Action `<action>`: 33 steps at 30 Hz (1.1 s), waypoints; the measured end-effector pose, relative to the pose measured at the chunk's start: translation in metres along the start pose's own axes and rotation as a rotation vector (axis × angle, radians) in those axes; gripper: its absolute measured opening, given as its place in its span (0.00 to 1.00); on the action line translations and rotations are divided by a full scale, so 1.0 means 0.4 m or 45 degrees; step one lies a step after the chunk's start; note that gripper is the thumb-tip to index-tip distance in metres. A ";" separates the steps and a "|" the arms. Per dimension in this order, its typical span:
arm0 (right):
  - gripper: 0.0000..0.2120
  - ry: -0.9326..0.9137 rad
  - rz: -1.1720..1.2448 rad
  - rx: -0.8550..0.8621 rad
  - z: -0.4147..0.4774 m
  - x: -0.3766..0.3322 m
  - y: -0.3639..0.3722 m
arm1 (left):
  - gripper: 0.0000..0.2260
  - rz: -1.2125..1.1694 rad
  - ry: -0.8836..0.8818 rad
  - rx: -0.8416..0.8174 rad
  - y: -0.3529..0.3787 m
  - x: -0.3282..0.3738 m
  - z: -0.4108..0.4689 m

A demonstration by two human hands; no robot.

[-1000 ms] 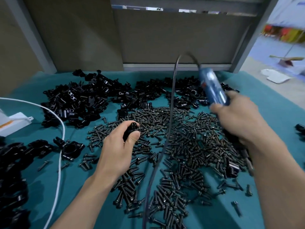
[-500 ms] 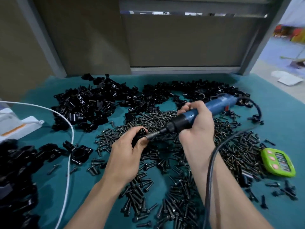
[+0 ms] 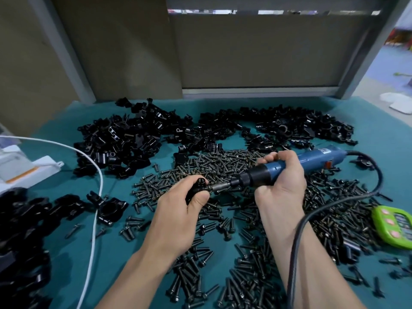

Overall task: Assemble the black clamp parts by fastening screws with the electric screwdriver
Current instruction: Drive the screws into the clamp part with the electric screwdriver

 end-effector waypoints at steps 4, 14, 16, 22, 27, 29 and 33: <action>0.10 -0.004 0.020 -0.038 0.004 0.008 -0.002 | 0.16 0.013 -0.034 -0.022 -0.006 -0.007 0.003; 0.10 0.023 0.028 -0.019 0.006 0.023 -0.009 | 0.10 -0.039 -0.058 -0.050 -0.008 -0.012 0.008; 0.10 0.021 0.038 -0.029 0.010 0.018 -0.011 | 0.08 -0.041 -0.061 -0.044 -0.014 -0.016 0.010; 0.09 0.027 0.041 -0.043 0.015 0.011 -0.014 | 0.14 -0.023 -0.051 -0.067 -0.007 -0.004 0.004; 0.09 0.020 0.043 -0.064 0.008 0.020 -0.008 | 0.18 -0.026 -0.055 -0.107 -0.012 0.004 -0.001; 0.09 0.034 0.043 -0.076 0.006 0.022 -0.006 | 0.19 -0.032 -0.071 -0.110 -0.013 0.007 -0.003; 0.09 0.041 0.046 -0.096 0.004 0.023 -0.001 | 0.18 -0.045 -0.095 -0.051 -0.011 0.002 -0.004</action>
Point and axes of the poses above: each hand's wrist, its own z-axis towards the middle knuckle, its own y-axis out of the palm, x = y × z, the point moved 2 cm from there along z, towards the middle knuckle, and after that the axes turned 7 degrees about -x, right-handed, at the moved point
